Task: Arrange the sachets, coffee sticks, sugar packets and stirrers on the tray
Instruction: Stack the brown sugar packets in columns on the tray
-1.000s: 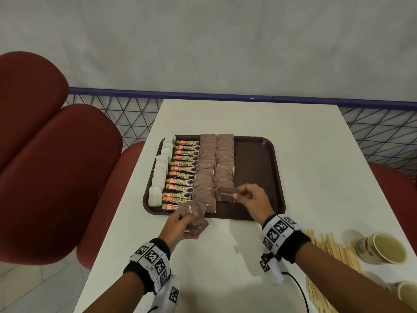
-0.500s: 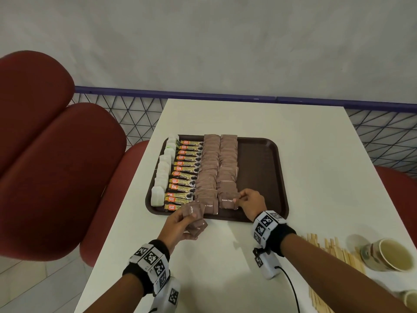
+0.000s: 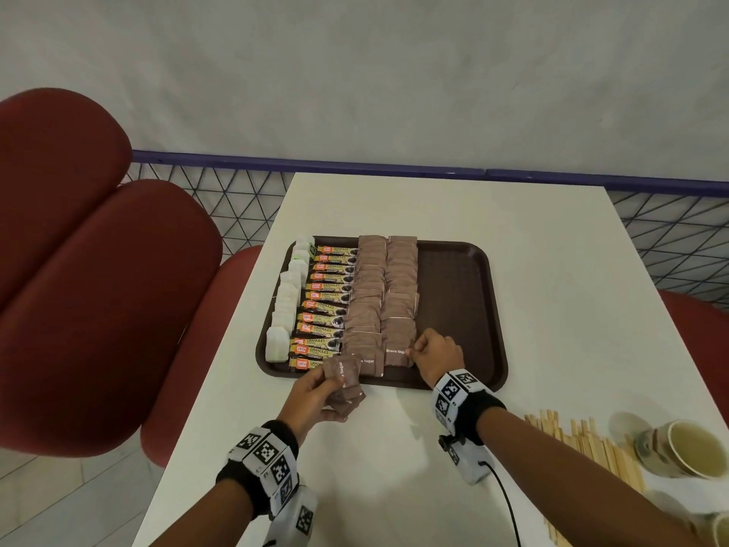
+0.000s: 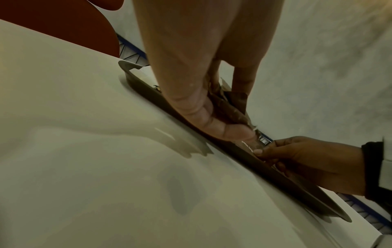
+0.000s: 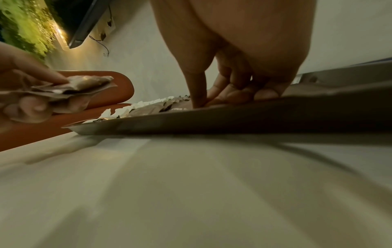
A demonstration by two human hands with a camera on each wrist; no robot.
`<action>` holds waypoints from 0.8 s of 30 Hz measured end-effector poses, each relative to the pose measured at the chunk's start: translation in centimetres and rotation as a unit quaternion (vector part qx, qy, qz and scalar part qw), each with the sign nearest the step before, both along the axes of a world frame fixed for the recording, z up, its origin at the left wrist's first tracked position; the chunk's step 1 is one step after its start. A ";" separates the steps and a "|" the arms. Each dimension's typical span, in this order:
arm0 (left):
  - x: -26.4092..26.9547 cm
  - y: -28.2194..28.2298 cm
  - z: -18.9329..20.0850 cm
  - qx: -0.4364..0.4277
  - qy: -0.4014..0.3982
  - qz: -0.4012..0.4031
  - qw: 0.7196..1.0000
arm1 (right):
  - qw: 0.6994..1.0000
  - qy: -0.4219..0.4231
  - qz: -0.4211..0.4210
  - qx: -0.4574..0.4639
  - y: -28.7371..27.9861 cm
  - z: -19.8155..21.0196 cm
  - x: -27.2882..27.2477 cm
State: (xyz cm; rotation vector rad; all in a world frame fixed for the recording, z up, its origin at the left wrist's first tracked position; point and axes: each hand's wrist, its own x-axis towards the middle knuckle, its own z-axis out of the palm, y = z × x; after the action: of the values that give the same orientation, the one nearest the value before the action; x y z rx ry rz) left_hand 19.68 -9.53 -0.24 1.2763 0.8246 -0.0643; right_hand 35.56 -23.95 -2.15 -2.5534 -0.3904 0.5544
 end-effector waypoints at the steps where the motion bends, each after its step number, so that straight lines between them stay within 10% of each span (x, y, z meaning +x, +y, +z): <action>1: 0.0 0.0 0.0 0.000 -0.003 -0.003 1.000 | 1.000 -0.002 0.000 -0.001 0.0 -0.1 0.0; 10: -0.1 -0.2 0.4 0.017 -0.012 -0.019 1.000 | 0.996 -0.072 0.010 0.044 -0.4 0.5 -0.7; 16: 0.4 -0.4 0.5 0.036 -0.008 -0.028 0.999 | 0.962 -0.050 0.163 0.215 0.9 1.3 -2.3; 24: 0.3 -0.7 0.4 0.050 -0.018 -0.046 0.997 | 0.943 -0.006 0.267 0.198 2.2 2.1 -3.8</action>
State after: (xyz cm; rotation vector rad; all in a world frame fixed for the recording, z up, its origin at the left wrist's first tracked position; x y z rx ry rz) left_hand 20.01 -10.22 0.21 1.4067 0.7448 -0.0734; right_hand 31.76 -21.77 -0.04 -2.0525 -1.0985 0.5762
